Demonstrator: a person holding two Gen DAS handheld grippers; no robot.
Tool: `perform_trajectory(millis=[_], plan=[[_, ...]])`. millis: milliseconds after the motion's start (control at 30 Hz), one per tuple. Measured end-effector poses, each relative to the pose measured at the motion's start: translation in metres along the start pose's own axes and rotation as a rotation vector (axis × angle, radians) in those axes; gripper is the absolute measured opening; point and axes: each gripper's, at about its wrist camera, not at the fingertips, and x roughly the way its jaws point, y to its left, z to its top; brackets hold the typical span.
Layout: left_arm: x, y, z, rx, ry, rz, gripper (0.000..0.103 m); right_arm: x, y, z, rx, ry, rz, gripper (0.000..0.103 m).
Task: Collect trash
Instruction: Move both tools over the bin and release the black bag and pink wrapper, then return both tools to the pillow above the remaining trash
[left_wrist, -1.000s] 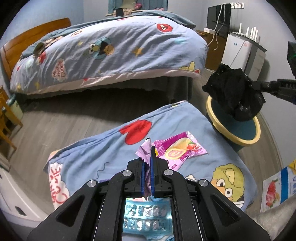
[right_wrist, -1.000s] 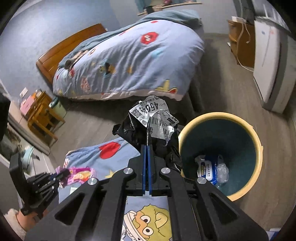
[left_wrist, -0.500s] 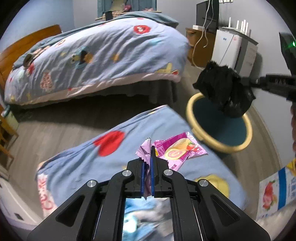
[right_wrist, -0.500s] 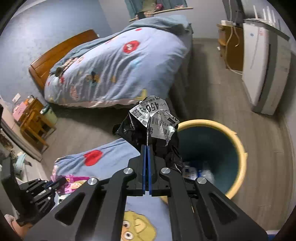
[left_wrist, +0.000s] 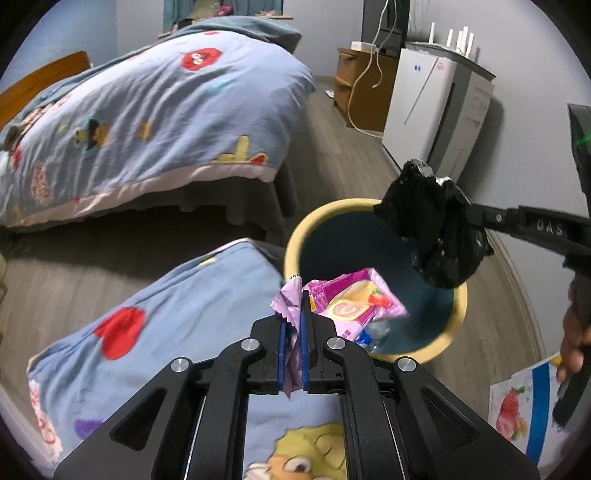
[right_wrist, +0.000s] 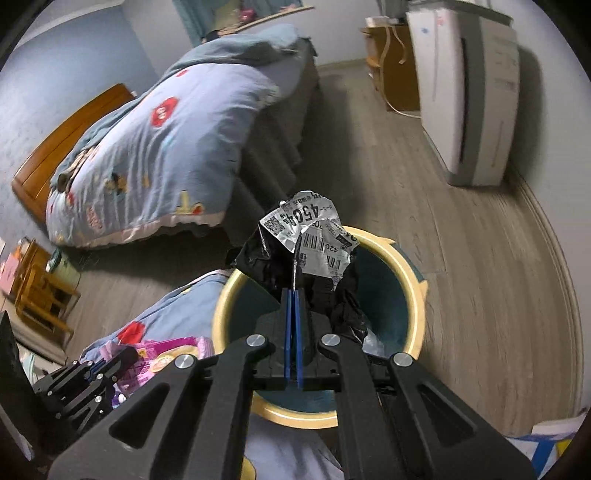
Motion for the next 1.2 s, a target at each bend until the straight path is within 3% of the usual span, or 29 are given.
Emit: perform_trajectory(millis=[133, 300, 400, 467, 600, 633, 700, 833, 900, 1067, 1200], plan=[[0.02, -0.014, 0.011, 0.011, 0.022, 0.008, 0.006, 0.005, -0.008, -0.001, 0.021, 0.0, -0.012, 0.001], [0.026, -0.028, 0.023, 0.025, -0.01, -0.005, 0.008, 0.006, -0.01, 0.001, 0.029, -0.012, -0.01, 0.001], [0.028, -0.035, 0.027, 0.035, -0.017, -0.018, 0.024, 0.009, -0.011, 0.001, 0.039, -0.003, -0.002, 0.002], [0.031, -0.036, 0.027, 0.032, -0.016, -0.019, 0.053, 0.012, -0.013, 0.0, 0.042, 0.019, -0.002, 0.002], [0.031, -0.037, 0.021, 0.033, -0.023, -0.015, 0.067, 0.013, -0.016, -0.001, 0.051, 0.025, -0.014, 0.004], [0.032, -0.036, 0.019, 0.034, -0.018, -0.013, 0.069, 0.013, -0.017, 0.0, 0.056, 0.025, -0.013, 0.007], [0.031, -0.034, 0.017, 0.039, -0.018, -0.001, 0.073, 0.013, -0.016, -0.001, 0.056, 0.023, -0.014, 0.031], [0.021, -0.026, 0.013, 0.045, -0.032, 0.022, 0.081, 0.014, -0.012, -0.001, 0.05, 0.027, -0.008, 0.046], [0.014, -0.021, 0.01, 0.043, -0.035, 0.031, 0.086, 0.012, -0.01, -0.001, 0.052, 0.019, -0.001, 0.065], [-0.013, 0.004, 0.0, 0.015, -0.048, 0.072, 0.09, 0.004, 0.0, 0.001, 0.035, -0.006, -0.001, 0.085], [-0.047, 0.032, -0.013, -0.018, -0.065, 0.101, 0.092, -0.008, 0.016, 0.0, -0.012, -0.023, 0.003, 0.091]])
